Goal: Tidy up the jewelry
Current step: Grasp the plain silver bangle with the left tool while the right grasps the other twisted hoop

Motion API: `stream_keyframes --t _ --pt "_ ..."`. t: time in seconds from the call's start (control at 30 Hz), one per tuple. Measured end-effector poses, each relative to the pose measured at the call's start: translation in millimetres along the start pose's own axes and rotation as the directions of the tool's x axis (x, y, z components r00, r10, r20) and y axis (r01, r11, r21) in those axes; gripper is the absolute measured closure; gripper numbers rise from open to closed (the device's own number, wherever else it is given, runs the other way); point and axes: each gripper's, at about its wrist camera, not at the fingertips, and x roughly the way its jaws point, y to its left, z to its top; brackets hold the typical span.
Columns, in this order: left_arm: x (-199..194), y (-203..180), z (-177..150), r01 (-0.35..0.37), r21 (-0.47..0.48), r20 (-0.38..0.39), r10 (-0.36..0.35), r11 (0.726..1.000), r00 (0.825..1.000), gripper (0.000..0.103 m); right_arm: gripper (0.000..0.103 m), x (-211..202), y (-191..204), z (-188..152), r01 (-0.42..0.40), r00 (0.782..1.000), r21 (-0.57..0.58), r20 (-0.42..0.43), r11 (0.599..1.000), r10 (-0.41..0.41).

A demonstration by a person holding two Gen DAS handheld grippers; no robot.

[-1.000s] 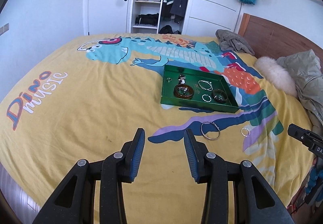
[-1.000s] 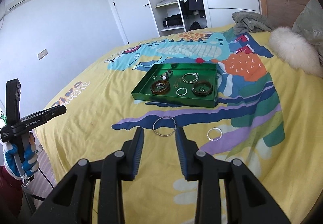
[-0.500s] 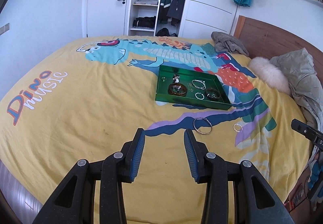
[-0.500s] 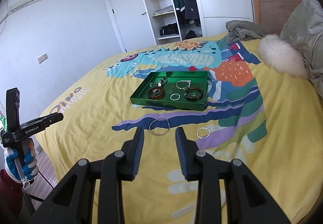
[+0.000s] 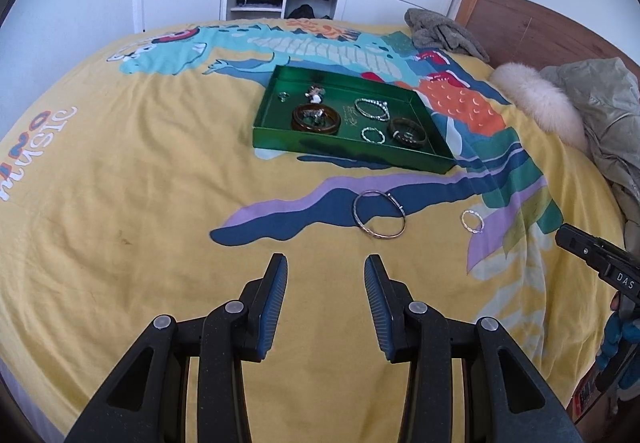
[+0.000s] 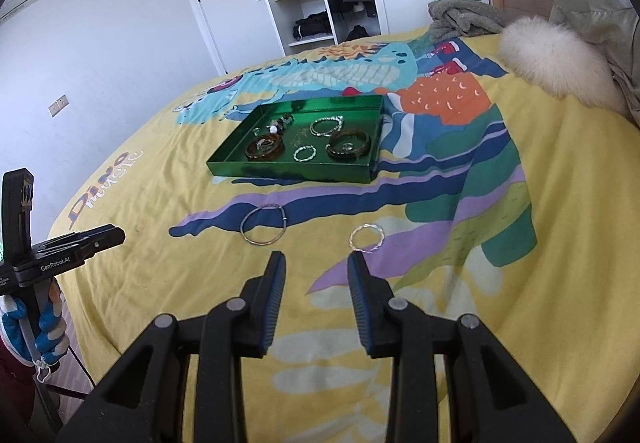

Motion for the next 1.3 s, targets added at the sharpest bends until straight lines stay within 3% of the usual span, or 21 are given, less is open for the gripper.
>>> stream_keyframes --t 0.27,0.53,0.97,1.13,1.3 --pt "88.0 -24.7 19.8 0.028 -0.008 -0.089 -0.029 1.0 0.996 0.063 0.072 60.1 -37.3 6.2 0.03 0.997 -0.017 -0.072 0.999 -0.032" --pt "147.2 -32.3 34.5 -0.055 0.006 -0.137 0.055 0.998 0.989 0.063 0.072 109.7 -62.0 17.5 0.033 0.993 -0.032 -0.116 0.999 -0.037" --pt "173.3 -45.5 25.9 -0.131 0.121 -0.155 0.149 0.984 0.977 0.064 0.073 154.4 -66.3 14.0 0.019 0.981 -0.098 -0.188 0.995 -0.037" --pt "178.2 -53.8 23.3 -0.166 0.146 -0.143 0.187 0.975 0.972 0.064 0.075 164.5 -53.3 10.7 0.064 0.971 -0.195 -0.213 0.979 -0.106" --pt "178.4 -57.7 22.5 -0.177 0.151 -0.118 0.195 0.973 0.974 0.071 0.092 168.2 -44.4 8.4 0.096 0.966 -0.244 -0.211 0.965 -0.149"
